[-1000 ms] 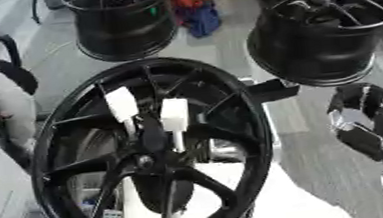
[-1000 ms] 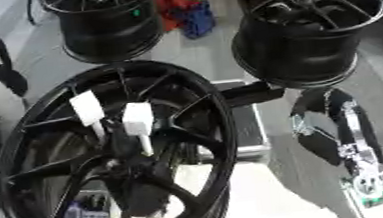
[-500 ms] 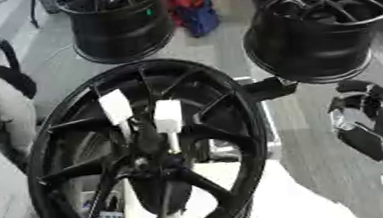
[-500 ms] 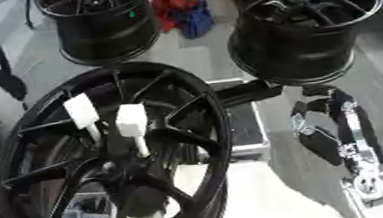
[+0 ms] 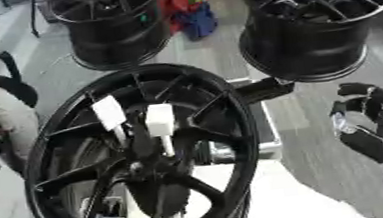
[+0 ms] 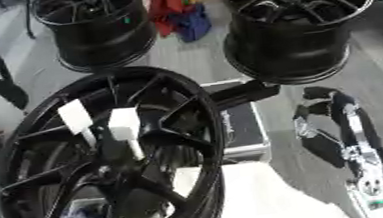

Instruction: Pull the pin out of the wheel hub.

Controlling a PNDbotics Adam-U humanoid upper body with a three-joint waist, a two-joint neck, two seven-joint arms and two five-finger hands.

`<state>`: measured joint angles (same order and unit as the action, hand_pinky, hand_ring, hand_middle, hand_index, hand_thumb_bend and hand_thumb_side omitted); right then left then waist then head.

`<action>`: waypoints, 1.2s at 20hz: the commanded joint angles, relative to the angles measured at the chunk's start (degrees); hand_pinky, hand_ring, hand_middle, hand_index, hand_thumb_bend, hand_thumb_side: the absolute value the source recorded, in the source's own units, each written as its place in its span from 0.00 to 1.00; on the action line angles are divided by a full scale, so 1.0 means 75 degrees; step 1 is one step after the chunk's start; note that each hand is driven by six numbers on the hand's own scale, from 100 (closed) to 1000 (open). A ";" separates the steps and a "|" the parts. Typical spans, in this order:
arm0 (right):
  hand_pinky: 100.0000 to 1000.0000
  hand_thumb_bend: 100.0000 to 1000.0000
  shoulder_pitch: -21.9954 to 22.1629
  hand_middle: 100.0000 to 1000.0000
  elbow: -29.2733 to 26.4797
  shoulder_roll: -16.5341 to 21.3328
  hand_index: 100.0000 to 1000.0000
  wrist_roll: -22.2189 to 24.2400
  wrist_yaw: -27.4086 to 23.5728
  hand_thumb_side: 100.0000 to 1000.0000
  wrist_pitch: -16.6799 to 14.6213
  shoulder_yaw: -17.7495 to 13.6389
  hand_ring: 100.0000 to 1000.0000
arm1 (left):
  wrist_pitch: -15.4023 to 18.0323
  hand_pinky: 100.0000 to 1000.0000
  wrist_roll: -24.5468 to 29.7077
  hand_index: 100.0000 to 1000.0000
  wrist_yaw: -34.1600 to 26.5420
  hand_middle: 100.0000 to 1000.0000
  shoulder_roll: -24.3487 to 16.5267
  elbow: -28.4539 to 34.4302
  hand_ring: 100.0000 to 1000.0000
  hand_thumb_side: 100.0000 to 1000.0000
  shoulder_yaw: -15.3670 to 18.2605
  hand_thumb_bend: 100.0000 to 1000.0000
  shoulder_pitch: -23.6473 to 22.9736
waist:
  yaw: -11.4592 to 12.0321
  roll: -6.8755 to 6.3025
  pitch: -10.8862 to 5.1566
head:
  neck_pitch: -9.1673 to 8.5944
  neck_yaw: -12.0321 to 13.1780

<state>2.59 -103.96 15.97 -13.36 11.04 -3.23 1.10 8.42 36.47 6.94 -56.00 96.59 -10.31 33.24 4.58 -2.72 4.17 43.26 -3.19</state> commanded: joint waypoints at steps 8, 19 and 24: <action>0.71 0.00 0.0008 0.64 0.0022 0.0190 0.72 0.0077 -0.0059 0.00 -0.0039 0.0045 0.57 | 0.0224 0.75 0.2060 0.87 0.1337 0.76 0.1286 -0.1197 0.69 0.25 -0.1587 0.48 0.1830 | -0.0082 -0.0062 -0.0155 | 0.0109 0.0043; 0.71 0.00 -0.0015 0.64 0.0053 0.0184 0.72 0.0128 -0.0085 0.00 -0.0065 0.0089 0.57 | 0.0646 0.73 0.2067 0.86 0.2558 0.74 0.2322 -0.2279 0.68 0.26 -0.2156 0.46 0.2435 | -0.0206 -0.0093 -0.0152 | 0.0114 0.0092; 0.71 0.00 -0.0025 0.64 0.0058 0.0182 0.72 0.0130 -0.0093 0.00 -0.0072 0.0093 0.57 | 0.0687 0.73 0.2067 0.86 0.2869 0.74 0.2534 -0.2569 0.67 0.25 -0.2184 0.46 0.2463 | -0.0243 -0.0105 -0.0152 | 0.0114 0.0116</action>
<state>3.02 -102.96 16.41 -12.57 10.60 -3.59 1.80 12.35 51.07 27.86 -36.41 77.42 -27.01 50.25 2.79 -3.55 3.60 43.83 -2.53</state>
